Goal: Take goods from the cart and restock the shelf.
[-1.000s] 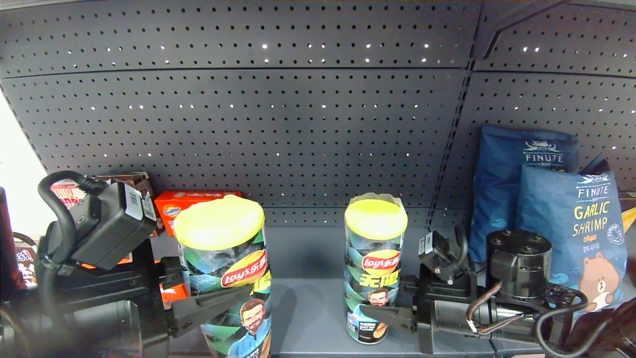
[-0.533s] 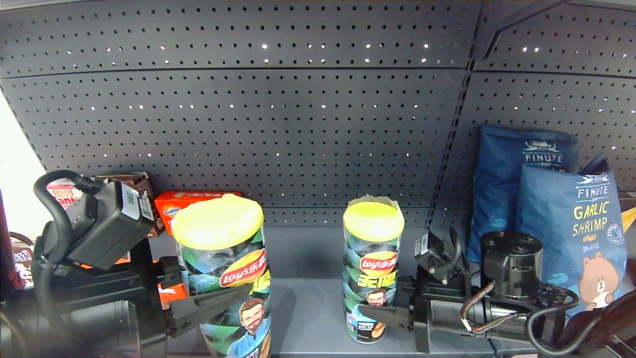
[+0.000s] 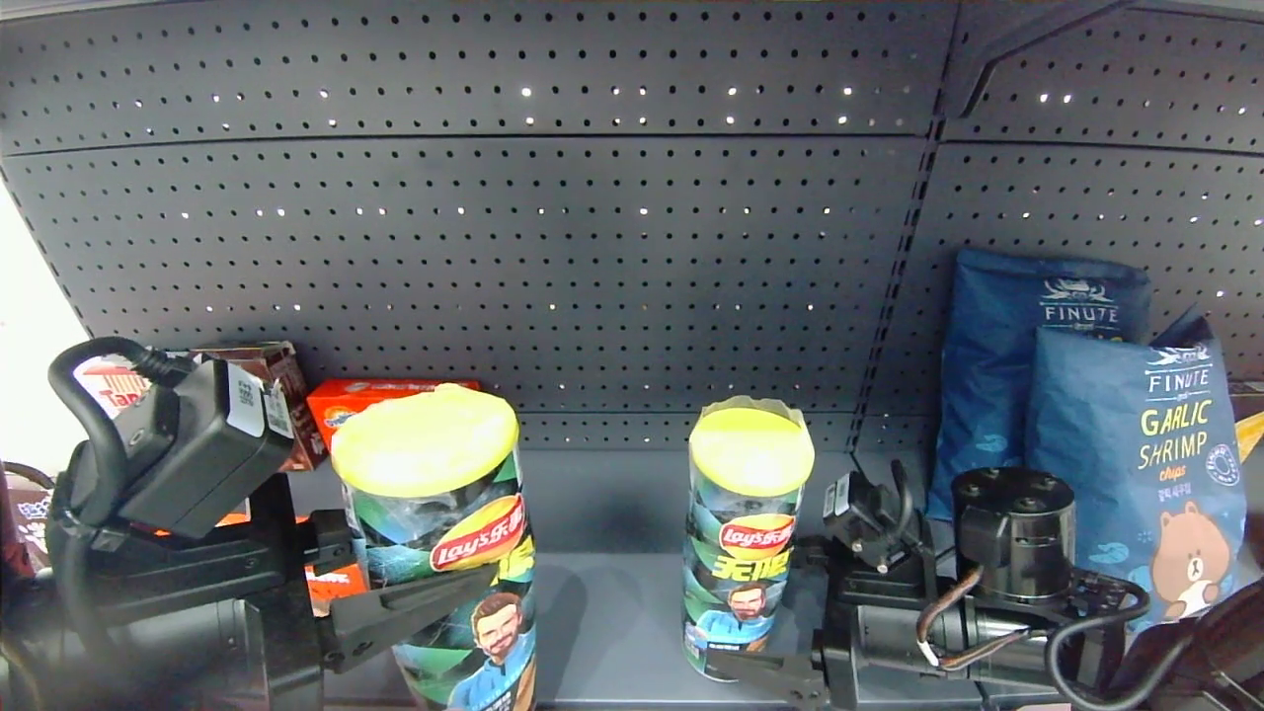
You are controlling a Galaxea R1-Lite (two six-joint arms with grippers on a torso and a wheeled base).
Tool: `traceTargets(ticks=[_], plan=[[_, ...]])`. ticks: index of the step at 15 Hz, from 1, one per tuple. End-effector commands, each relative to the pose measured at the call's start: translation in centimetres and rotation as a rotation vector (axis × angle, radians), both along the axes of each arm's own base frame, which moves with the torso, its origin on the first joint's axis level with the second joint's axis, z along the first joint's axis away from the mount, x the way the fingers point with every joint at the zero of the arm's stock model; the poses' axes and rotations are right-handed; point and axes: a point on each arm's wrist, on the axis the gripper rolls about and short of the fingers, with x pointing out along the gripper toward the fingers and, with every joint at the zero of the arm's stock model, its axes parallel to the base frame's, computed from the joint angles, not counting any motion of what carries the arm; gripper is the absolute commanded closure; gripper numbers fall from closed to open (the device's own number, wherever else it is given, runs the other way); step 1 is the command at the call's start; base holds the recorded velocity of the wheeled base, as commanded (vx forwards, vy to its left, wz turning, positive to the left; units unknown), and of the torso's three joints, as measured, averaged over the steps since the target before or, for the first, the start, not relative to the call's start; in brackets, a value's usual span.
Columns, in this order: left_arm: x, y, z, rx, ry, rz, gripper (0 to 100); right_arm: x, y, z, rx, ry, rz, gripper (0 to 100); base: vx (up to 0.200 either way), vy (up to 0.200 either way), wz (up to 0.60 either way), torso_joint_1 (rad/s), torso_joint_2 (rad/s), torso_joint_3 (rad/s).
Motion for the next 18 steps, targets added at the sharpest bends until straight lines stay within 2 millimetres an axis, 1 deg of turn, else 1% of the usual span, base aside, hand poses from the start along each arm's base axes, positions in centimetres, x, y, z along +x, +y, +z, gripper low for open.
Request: traceTargets(ticks=[1, 4, 6, 7, 8, 9, 10, 11, 12, 13, 14, 15, 16, 17, 18], plan=[[0.0, 0.0, 0.0, 0.001, -0.001, 0.000, 100, -0.8, -0.8, 0.6, 0.008, -0.012, -0.006, 0, 0.000, 0.000, 0.00, 0.000, 0.00, 0.000], [0.0, 0.0, 0.0, 0.000, 0.000, 0.000, 100, -2.9, -2.5, 1.8, 0.024, -0.034, -0.013, 0, 0.000, 0.000, 0.00, 0.000, 0.00, 0.000], [0.0, 0.0, 0.0, 0.000, 0.000, 0.000, 100, -4.6, -3.8, 3.0, 0.053, -0.072, -0.022, 0, 0.000, 0.000, 0.00, 0.000, 0.00, 0.000], [0.0, 0.0, 0.0, 0.001, 0.001, 0.000, 100, -4.9, -4.3, 3.4, 0.063, -0.088, -0.031, 0, 0.000, 0.000, 0.00, 0.000, 0.00, 0.000], [0.0, 0.0, 0.0, 0.000, 0.000, 0.000, 100, -5.5, -5.9, 4.8, 0.097, -0.147, -0.081, 0, 0.000, 0.000, 0.00, 0.000, 0.00, 0.000], [0.0, 0.0, 0.0, 0.000, 0.000, 0.000, 100, -5.7, -6.5, 5.3, 0.109, -0.167, -0.103, 0, 0.000, 0.000, 0.00, 0.000, 0.00, 0.000], [0.0, 0.0, 0.0, 0.001, -0.001, 0.000, 100, -6.6, -8.8, 6.6, 0.140, -0.240, -0.192, 0, 0.000, 0.000, 0.00, 0.000, 0.00, 0.000], [0.0, 0.0, 0.0, 0.000, -0.001, 0.002, 100, -7.6, -10.5, 7.3, 0.156, -0.293, -0.269, 0, 0.000, 0.000, 0.00, 0.000, 0.00, 0.000], [0.0, 0.0, 0.0, 0.001, -0.001, 0.005, 100, -8.7, -12.1, 7.5, 0.156, -0.327, -0.363, 0, 0.000, 0.000, 0.00, 0.000, 0.00, 0.000], [0.0, 0.0, 0.1, 0.000, -0.004, 0.005, 100, -10.0, -13.5, 7.1, 0.144, -0.346, -0.469, 0, 0.000, 0.000, 0.00, 0.000, 0.00, 0.000], [0.0, 0.0, 0.1, 0.000, -0.004, 0.006, 100, -11.3, -14.5, 6.6, 0.134, -0.357, -0.554, 0, 0.000, 0.000, 0.00, 0.000, 0.00, 0.000], [0.0, 0.0, 0.1, 0.000, -0.004, 0.005, 100, -12.9, -15.4, 5.5, 0.109, -0.349, -0.675, 0, 0.000, 0.000, 0.00, 0.000, 0.00, 0.000], [0.0, 0.0, 0.1, -0.001, -0.005, 0.005, 100, -14.8, -16.0, 5.0, 0.087, -0.356, -0.812, 0, 0.000, 0.000, 0.00, 0.000, 0.00, 0.000], [-0.1, 0.1, 0.1, -0.003, -0.008, 0.005, 100, -15.7, -16.2, 4.7, 0.075, -0.349, -0.859, 0, 0.000, 0.000, 0.00, 0.000, 0.00, 0.000], [-0.4, 0.2, 0.2, -0.006, -0.013, 0.003, 100, -18.1, -16.5, 3.8, 0.065, -0.352, -0.932, 0, 0.000, 0.000, 0.00, 0.000, 0.00, 0.000]])
